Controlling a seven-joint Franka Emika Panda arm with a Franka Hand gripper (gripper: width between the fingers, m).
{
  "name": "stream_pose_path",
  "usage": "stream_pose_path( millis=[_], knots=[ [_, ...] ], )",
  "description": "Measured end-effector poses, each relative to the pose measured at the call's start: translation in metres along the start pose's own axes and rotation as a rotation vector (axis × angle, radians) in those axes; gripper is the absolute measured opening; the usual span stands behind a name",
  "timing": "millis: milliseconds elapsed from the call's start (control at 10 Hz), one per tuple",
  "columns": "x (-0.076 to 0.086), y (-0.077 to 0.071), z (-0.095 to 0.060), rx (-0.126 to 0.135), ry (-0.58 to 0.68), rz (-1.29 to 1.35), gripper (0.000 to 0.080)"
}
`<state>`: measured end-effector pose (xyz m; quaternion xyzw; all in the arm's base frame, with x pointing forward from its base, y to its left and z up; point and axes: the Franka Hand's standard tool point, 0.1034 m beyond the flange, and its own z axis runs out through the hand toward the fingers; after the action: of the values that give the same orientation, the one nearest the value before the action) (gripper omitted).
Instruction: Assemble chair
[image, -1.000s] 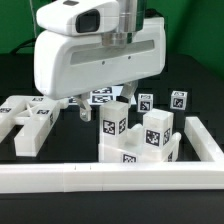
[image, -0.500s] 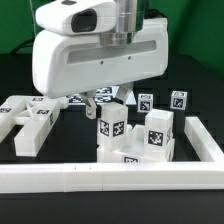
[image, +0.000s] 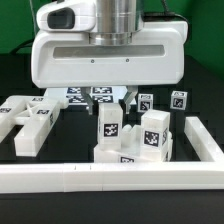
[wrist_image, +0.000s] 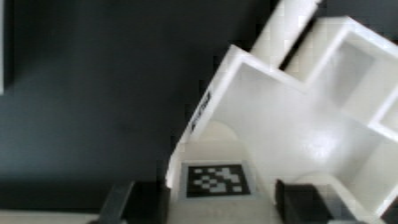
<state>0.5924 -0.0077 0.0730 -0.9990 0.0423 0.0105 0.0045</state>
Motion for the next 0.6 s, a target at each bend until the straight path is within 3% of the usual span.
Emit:
stream_pose_path(
  millis=[300,600],
  knots=[
    [0.0001,-0.0035,0.0,0.021,-0.004,0.298,0.0288],
    [0.0,-0.0046,-0.0003,0.021,-0.005,0.358,0.0289]
  ],
)
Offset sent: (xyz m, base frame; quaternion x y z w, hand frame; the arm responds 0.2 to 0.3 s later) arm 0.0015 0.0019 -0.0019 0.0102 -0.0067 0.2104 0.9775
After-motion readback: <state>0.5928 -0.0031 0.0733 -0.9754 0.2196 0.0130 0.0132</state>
